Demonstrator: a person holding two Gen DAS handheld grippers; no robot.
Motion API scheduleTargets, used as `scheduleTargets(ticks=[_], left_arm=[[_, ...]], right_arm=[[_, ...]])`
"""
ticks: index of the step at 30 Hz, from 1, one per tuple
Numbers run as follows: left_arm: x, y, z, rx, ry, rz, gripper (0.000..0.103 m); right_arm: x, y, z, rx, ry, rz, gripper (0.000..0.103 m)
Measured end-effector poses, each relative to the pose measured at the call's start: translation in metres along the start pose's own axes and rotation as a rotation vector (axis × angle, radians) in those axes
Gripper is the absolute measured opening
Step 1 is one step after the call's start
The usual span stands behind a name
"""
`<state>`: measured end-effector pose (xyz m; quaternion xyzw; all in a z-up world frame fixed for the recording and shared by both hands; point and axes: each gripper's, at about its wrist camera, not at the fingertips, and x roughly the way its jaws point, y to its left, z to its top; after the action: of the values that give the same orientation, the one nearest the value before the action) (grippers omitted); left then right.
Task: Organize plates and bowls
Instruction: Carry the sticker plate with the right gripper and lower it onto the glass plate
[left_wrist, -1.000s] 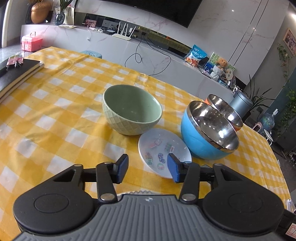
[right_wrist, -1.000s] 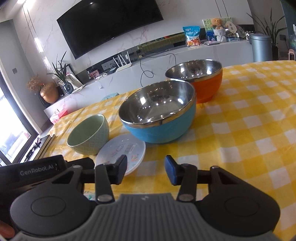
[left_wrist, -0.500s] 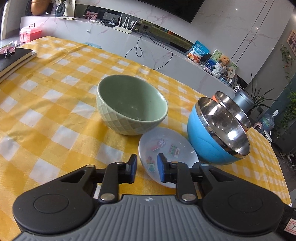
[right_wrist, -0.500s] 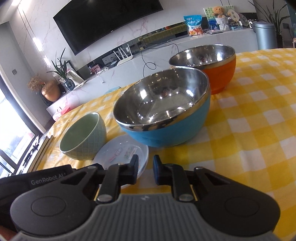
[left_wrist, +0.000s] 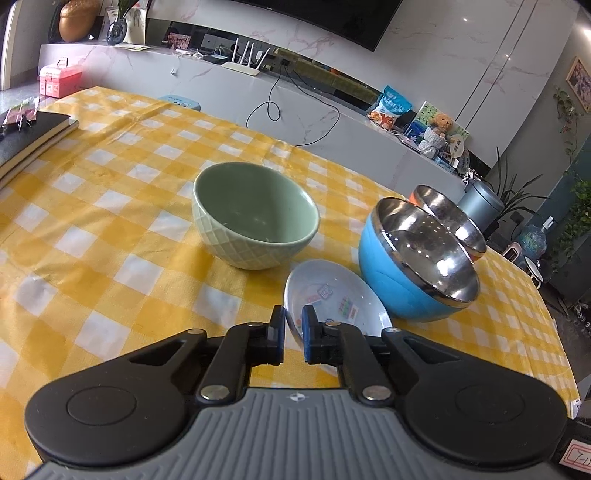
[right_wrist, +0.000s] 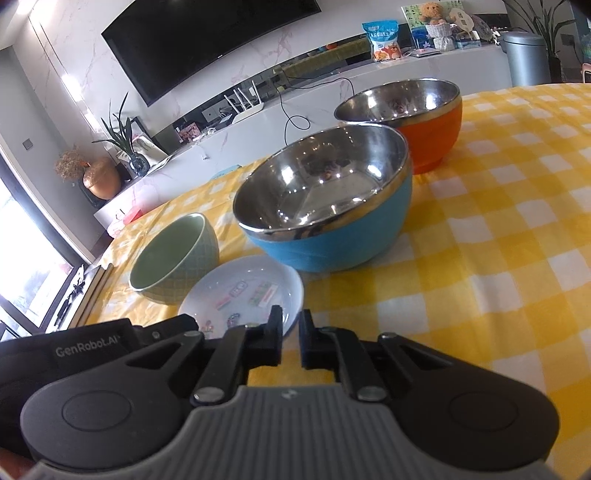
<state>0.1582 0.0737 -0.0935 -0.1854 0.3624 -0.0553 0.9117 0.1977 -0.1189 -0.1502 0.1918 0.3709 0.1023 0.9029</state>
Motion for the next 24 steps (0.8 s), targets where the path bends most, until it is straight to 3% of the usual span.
scheduleTargets(ticks=[16, 24], left_arm=[[-0.081, -0.009, -0.030, 0.045, -0.015, -0.025, 0.010], [-0.102, 0.013, -0.053, -0.001, 0.035, 0.009, 0.009]], right_arm=[[-0.081, 0.012, -0.026, -0.030, -0.055, 0.023, 0.005], [-0.098, 0.025, -0.057, -0.077, 0.000, 0.050, 0.005]])
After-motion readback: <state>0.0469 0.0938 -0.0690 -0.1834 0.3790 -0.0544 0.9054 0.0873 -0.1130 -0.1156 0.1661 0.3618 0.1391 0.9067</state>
